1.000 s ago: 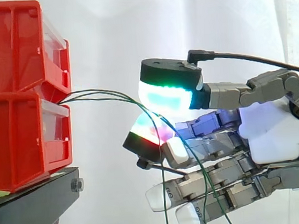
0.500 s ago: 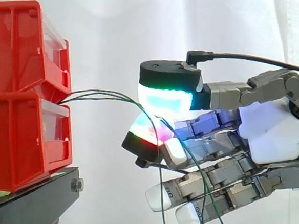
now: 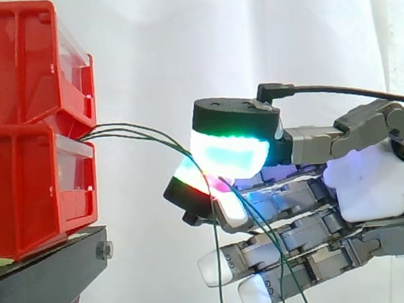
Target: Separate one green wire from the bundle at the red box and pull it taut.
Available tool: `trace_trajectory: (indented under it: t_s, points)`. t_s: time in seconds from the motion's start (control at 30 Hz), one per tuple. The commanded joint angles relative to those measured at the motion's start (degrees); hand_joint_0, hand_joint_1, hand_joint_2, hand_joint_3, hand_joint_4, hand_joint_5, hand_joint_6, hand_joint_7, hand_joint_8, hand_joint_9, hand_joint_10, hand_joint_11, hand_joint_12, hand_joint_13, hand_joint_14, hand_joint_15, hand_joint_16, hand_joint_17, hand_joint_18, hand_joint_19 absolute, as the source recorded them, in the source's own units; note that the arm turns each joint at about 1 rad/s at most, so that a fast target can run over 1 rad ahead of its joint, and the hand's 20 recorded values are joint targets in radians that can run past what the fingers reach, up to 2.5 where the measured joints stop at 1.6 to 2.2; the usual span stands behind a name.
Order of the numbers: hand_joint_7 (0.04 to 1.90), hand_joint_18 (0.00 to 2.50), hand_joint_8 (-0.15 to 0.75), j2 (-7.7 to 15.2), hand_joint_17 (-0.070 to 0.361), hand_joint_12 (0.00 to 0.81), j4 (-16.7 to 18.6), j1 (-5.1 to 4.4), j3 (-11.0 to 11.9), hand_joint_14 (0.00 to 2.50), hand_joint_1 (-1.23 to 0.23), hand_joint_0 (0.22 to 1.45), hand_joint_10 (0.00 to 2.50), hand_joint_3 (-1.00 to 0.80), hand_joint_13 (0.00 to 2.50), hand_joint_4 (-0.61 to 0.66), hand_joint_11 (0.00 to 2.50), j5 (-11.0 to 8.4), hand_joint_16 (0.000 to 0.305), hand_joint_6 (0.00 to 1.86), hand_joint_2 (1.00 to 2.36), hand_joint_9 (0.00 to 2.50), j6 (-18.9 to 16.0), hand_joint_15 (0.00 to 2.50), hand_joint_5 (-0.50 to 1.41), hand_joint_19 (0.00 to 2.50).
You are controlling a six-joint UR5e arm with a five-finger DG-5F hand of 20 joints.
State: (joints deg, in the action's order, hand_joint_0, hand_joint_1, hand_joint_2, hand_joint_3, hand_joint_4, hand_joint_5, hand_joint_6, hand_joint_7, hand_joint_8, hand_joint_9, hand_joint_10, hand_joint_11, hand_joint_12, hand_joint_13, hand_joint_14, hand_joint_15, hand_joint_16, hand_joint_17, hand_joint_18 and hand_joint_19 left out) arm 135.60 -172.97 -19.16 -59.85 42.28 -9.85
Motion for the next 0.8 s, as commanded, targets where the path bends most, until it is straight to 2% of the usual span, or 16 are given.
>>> trace_trajectory:
  t_s: [0.0,0.17,0.2,0.33,0.47,0.6,0.77]
  points:
    - [1.03,0.82,0.24,-0.07,0.1,0.345,0.0,0.0,0.0,0.02,-0.92,0.77,0.02,-0.5,0.87,0.01,0.81,-0.09,0.044,0.91,1.0,1.07,0.01,0.39,-0.2,0.33]
    - [1.1,0.83,0.249,0.02,0.099,0.35,0.08,0.0,0.0,0.01,-0.89,0.71,0.02,-0.49,0.88,0.06,0.83,-0.09,0.044,0.91,1.0,1.11,0.01,0.38,-0.19,0.35]
    - [1.11,0.83,0.259,0.02,0.1,0.352,0.08,0.0,0.0,0.01,-0.82,0.66,0.02,-0.47,0.89,0.05,0.82,-0.09,0.044,0.9,1.0,1.14,-0.08,0.4,-0.19,0.36]
    - [1.11,0.84,0.267,0.02,0.101,0.36,0.08,0.09,0.0,0.02,-0.71,0.62,0.02,-0.49,0.92,0.08,0.81,0.0,0.045,0.88,1.0,1.2,-0.08,0.4,-0.18,0.38]
    - [1.1,0.91,0.278,0.02,0.108,0.362,0.08,0.0,0.09,0.02,-0.58,0.54,0.02,-0.5,1.11,0.1,0.89,0.0,0.048,0.87,1.0,1.33,0.01,0.51,-0.17,0.39]
    - [1.07,0.96,0.291,0.02,0.117,0.378,0.08,0.0,0.0,0.02,-0.59,0.5,0.02,-0.5,1.34,0.12,1.09,0.0,0.052,0.88,1.0,1.44,0.36,0.79,-0.18,0.38]
    - [1.04,0.97,0.297,0.02,0.12,0.386,0.08,0.09,0.0,0.03,-0.61,0.49,0.02,-0.5,1.39,0.12,1.1,0.0,0.053,0.88,1.0,1.41,0.36,0.9,-0.19,0.38]
